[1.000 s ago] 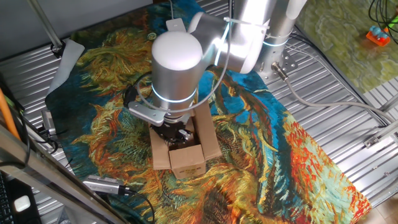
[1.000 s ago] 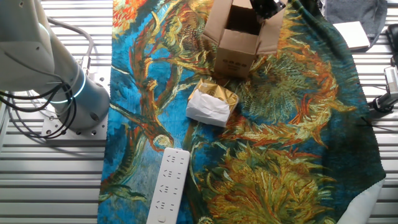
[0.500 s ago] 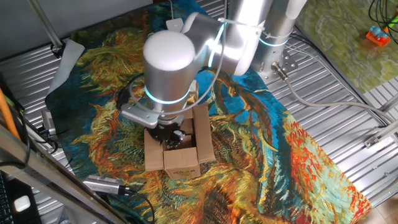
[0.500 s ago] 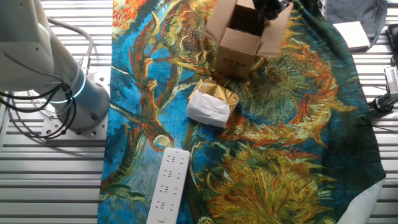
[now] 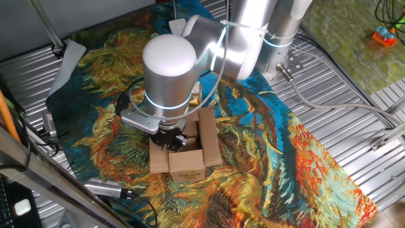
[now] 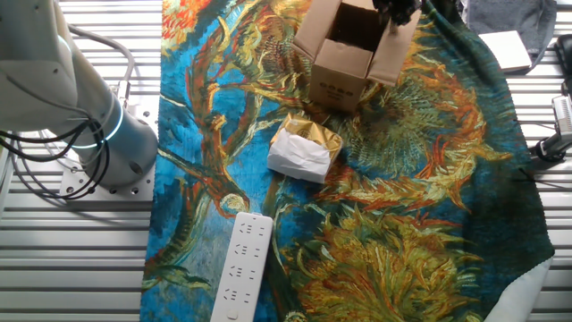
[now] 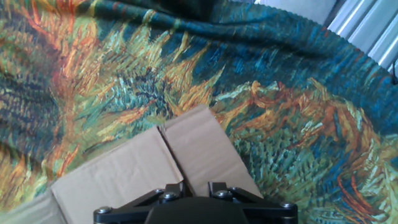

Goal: Cover the box

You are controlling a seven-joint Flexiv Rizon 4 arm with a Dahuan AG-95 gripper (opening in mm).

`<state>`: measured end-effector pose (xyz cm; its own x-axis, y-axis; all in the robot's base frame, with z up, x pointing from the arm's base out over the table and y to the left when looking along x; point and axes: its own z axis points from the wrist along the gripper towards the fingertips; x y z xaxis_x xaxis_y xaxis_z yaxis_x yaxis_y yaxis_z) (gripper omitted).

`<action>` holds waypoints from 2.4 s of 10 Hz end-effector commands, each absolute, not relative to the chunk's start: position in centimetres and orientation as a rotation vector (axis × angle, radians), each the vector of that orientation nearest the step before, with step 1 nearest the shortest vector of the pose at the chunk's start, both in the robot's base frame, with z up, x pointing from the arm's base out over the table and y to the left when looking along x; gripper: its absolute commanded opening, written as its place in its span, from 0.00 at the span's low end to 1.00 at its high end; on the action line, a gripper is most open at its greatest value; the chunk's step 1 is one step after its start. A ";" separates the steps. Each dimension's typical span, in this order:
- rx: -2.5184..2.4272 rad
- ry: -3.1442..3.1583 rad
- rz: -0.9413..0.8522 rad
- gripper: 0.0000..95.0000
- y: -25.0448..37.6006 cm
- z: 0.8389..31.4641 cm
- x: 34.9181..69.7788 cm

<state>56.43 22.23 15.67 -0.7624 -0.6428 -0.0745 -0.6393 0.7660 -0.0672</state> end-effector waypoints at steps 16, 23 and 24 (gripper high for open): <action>-0.586 3.025 0.107 0.20 30.3 19.3 53.6; -0.439 3.034 0.155 0.20 30.3 19.3 53.6; -0.436 3.035 0.158 0.20 30.3 19.3 53.6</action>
